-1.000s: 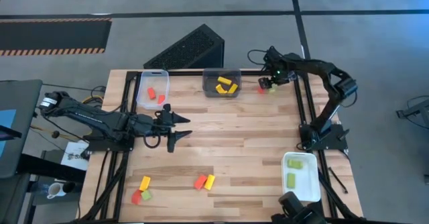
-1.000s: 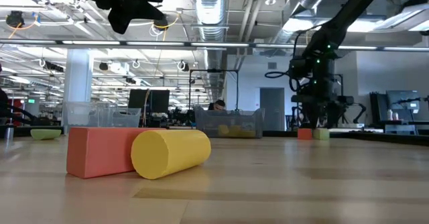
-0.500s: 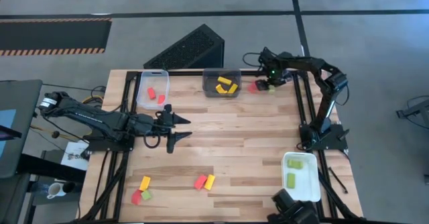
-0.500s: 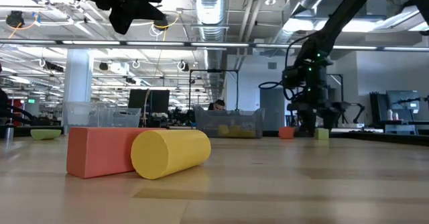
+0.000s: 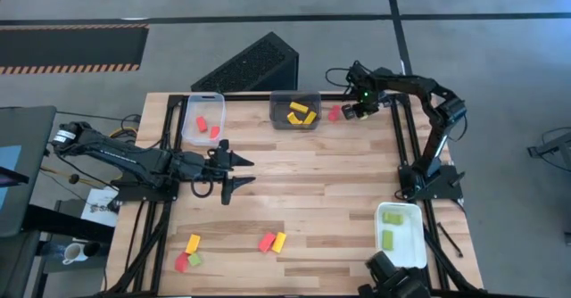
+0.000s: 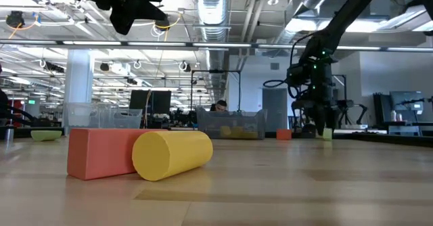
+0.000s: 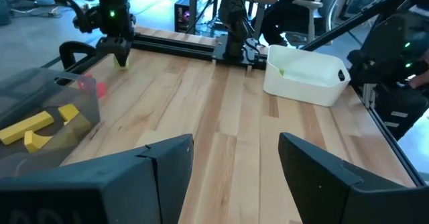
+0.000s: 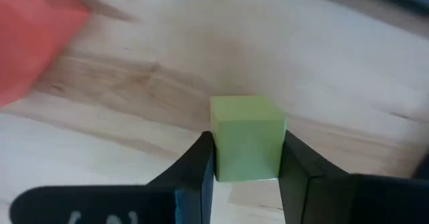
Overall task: Sort & place blocks by color
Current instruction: Put the green block into the white bin
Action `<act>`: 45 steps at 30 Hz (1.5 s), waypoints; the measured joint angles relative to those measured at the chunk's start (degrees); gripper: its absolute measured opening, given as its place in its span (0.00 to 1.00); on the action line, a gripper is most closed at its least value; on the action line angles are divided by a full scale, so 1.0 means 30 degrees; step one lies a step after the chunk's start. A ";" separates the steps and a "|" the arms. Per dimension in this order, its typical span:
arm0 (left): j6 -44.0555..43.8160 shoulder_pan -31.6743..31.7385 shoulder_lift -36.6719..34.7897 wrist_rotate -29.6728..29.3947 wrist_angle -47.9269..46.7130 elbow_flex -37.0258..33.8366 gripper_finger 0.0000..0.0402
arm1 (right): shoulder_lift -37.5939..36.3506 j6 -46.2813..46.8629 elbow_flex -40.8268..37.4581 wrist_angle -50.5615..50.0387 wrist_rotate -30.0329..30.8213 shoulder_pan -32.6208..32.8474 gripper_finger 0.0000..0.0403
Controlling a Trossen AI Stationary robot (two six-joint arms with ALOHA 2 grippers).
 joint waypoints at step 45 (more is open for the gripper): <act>0.2647 0.0066 -0.0007 -0.0175 0.0537 0.0000 0.51 | -0.7542 2.8991 -0.0066 -0.6220 -0.3352 3.3843 0.32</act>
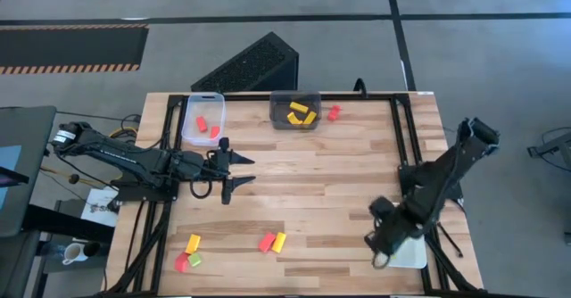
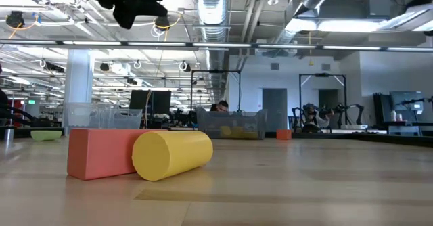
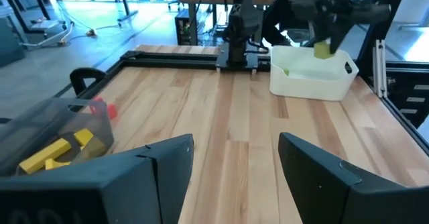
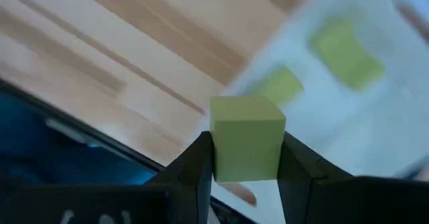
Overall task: Sort & place blocks by color
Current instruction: Put the green block into the white bin, then put the pink block into the transparent bin
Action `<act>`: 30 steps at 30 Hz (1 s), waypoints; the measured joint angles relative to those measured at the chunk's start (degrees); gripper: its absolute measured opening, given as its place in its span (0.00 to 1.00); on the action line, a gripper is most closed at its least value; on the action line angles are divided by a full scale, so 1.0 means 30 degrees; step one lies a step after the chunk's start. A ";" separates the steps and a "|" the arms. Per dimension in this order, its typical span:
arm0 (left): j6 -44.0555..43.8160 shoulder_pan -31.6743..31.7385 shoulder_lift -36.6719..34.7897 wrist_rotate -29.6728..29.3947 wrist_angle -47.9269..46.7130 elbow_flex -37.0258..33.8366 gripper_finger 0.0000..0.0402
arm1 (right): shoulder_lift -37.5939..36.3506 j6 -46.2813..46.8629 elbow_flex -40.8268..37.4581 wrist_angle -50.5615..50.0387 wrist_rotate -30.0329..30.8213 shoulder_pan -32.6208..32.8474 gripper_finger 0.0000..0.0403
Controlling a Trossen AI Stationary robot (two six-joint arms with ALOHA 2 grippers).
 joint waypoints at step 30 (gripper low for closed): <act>-0.0757 0.1894 0.0000 0.0674 0.0237 0.0000 0.51 | 0.1055 0.0106 0.0588 -0.3322 0.0868 0.1556 0.73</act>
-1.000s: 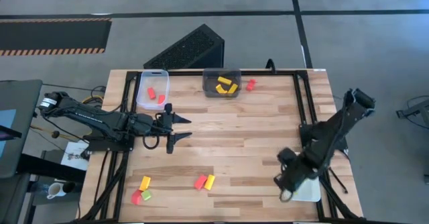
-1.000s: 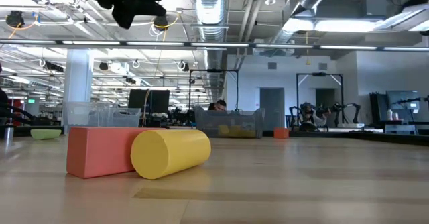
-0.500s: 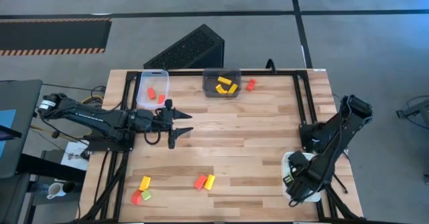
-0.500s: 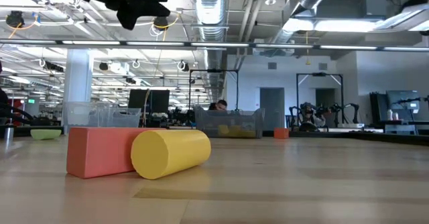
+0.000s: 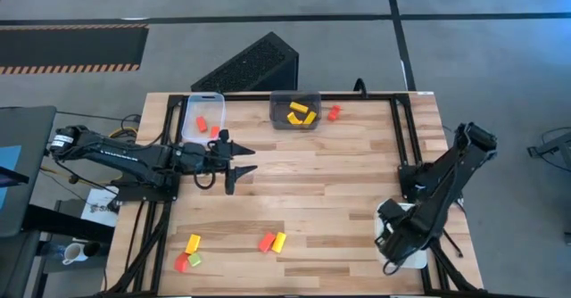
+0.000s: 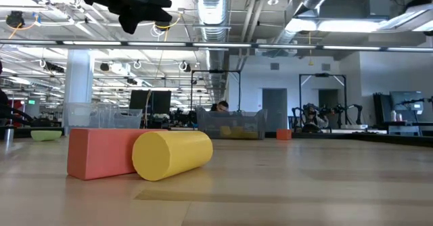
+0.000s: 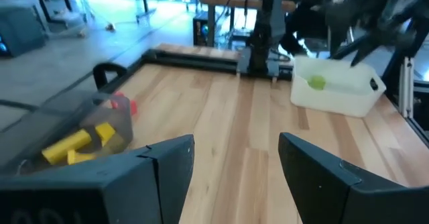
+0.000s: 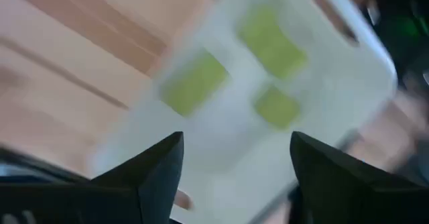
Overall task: Sort & place blocks by color
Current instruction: Put the pink block into the transparent bin
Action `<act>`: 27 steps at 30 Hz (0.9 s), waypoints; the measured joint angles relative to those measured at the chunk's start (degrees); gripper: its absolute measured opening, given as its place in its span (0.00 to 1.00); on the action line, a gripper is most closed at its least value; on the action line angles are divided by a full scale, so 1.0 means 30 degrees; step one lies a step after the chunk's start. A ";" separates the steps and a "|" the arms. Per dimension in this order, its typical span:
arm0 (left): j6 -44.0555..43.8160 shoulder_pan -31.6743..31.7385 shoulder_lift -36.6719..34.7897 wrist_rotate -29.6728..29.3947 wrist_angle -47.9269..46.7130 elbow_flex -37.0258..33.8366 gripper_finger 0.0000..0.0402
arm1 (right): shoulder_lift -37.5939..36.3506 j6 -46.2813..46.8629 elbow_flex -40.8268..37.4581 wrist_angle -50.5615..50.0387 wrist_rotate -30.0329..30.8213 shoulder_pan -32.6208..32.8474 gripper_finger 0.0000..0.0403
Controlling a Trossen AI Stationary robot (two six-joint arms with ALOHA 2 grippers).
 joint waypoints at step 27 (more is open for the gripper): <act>-1.9643 -0.3176 -0.0007 1.2963 -1.8217 0.5424 0.51 | -0.7921 -2.1506 -0.4595 1.3190 0.2624 -1.2961 0.73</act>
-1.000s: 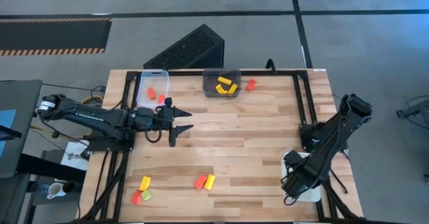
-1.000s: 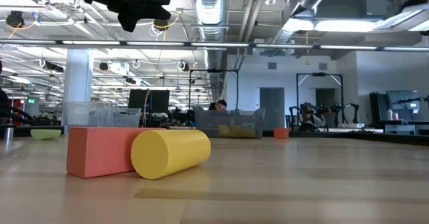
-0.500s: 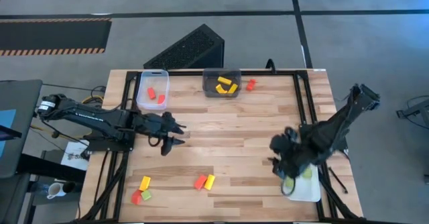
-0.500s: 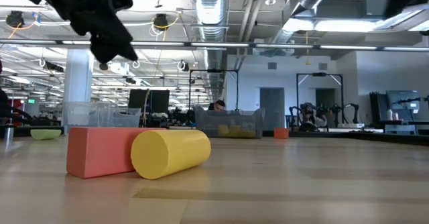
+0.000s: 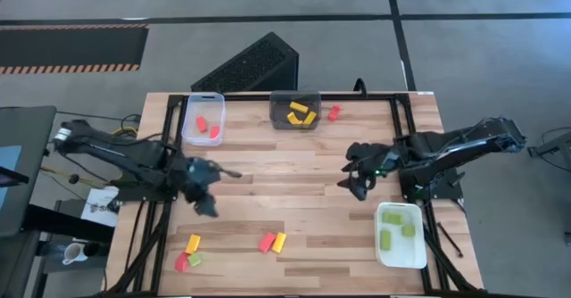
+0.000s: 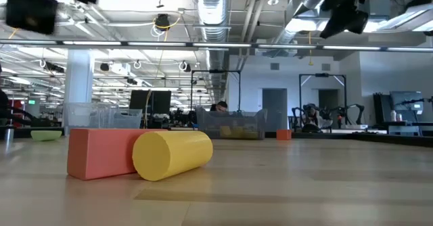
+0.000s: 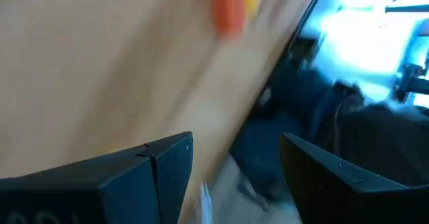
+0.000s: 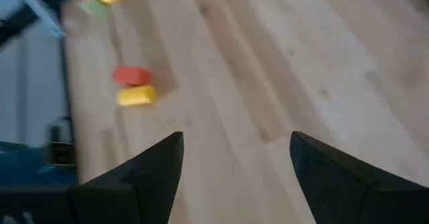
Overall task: Sort & place blocks by color
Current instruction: Put the pink block into the transparent bin
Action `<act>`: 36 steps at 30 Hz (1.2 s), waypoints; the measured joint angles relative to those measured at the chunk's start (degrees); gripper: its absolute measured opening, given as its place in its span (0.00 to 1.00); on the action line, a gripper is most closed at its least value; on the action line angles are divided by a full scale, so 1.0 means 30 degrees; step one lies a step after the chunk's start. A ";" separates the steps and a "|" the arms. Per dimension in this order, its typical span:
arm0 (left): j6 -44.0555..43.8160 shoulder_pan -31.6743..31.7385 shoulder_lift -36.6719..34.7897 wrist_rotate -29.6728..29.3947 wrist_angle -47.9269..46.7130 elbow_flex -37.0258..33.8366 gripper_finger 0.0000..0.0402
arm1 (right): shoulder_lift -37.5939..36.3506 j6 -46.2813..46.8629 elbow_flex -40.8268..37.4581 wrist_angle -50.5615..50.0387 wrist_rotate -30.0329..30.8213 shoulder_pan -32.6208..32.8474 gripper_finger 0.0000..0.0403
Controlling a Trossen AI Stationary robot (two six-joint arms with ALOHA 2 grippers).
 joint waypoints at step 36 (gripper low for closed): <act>-1.0502 -1.0235 1.0248 0.3944 0.3746 -0.1614 0.76 | 0.1427 -0.0050 0.0000 0.2876 -0.3647 -0.0706 0.73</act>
